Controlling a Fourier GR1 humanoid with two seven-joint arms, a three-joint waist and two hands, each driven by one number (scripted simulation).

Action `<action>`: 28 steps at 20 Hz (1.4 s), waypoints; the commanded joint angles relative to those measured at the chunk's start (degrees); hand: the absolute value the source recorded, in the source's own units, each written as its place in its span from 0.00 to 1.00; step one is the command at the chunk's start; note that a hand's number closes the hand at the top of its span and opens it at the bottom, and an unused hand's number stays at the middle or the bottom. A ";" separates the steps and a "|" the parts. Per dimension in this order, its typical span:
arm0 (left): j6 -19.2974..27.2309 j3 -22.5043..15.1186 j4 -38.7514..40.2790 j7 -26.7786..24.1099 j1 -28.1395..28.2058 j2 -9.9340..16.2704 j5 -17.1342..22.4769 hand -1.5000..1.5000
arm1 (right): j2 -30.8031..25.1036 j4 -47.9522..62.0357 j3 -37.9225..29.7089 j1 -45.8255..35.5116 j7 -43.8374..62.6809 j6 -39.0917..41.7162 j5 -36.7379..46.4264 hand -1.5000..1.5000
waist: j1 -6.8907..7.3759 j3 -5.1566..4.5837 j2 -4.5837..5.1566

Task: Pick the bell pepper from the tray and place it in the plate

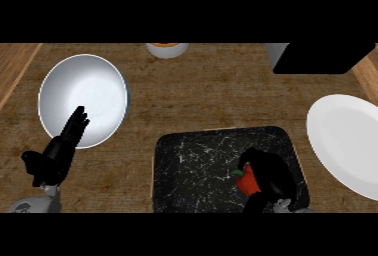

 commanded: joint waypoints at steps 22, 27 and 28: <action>0.83 4.41 -1.62 -0.20 4.51 0.23 0.85 0.50 | -32.36 7.89 -54.40 26.05 -40.36 -15.83 -31.43 1.00 | -6.48 0.80 -0.49; 0.01 2.91 -2.15 -0.02 3.31 -0.11 0.13 0.50 | -35.22 14.12 -68.26 30.24 -55.53 -12.26 -42.56 1.00 | -3.56 0.63 -0.06; 0.44 2.56 -1.41 0.45 2.95 -0.69 -0.19 0.50 | -34.32 17.43 -70.18 29.65 -59.16 -13.71 -43.37 1.00 | -3.10 0.69 0.05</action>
